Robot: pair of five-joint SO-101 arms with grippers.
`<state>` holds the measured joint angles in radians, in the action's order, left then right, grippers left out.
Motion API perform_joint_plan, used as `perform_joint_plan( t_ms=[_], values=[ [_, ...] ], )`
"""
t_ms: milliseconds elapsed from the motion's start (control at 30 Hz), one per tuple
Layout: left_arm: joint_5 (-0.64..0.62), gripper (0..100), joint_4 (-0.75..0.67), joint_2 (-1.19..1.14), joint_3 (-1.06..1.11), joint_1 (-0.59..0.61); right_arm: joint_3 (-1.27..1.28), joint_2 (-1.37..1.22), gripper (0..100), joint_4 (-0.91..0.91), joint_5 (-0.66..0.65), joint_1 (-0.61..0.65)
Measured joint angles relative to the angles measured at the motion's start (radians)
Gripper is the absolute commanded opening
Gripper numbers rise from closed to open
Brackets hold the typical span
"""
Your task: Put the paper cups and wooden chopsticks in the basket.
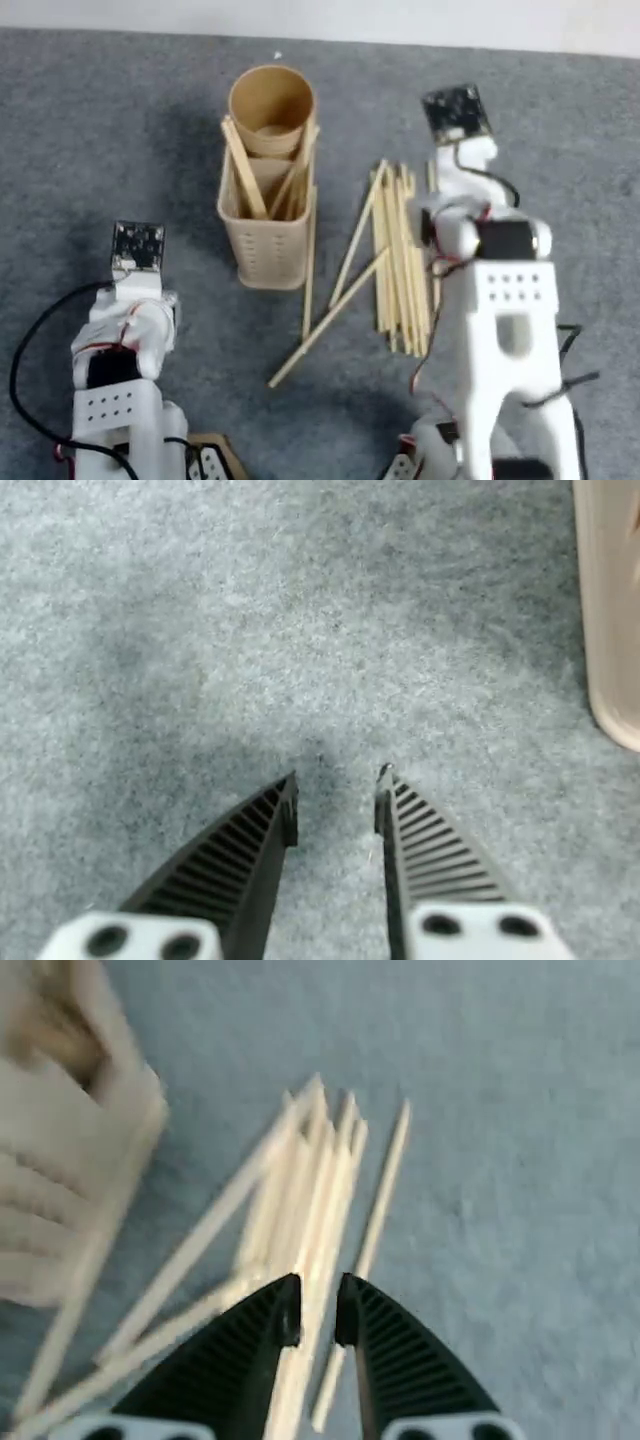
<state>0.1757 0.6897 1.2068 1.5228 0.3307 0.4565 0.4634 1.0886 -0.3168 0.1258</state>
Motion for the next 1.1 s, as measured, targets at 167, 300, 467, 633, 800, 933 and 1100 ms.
perform_joint_plan(
  t_ms=[167, 300, 467, 633, 800, 933, 1100],
  values=[
    [0.0, 16, 0.0, 0.0, 0.0, 0.0, 0.097, -0.17, 7.1, -0.084, -0.057, -0.051],
    [0.0, 16, 0.0, 0.0, 0.0, 0.0, 0.13, -0.267, 7.1, -0.153, -0.071, -0.048],
    [0.0, 16, 0.0, 0.0, 0.0, 0.0, 0.132, -0.358, 7.1, -0.204, -0.072, -0.052],
    [0.0, 16, 0.0, 0.0, 0.0, 0.0, 0.132, -0.439, 7.1, -0.21, -0.083, -0.052],
    [0.0, 16, 0.0, 0.0, 0.0, 0.0, 0.132, -0.454, 16.2, -0.21, -0.094, -0.051],
    [0.0, 16, 0.0, 0.0, 0.0, 0.0, 0.132, -0.454, 22.1, -0.21, -0.094, -0.051],
    [0.0, 16, 0.0, 0.0, 0.0, 0.0, 0.137, -0.468, 22.1, -0.21, -0.094, -0.037]
  ],
)
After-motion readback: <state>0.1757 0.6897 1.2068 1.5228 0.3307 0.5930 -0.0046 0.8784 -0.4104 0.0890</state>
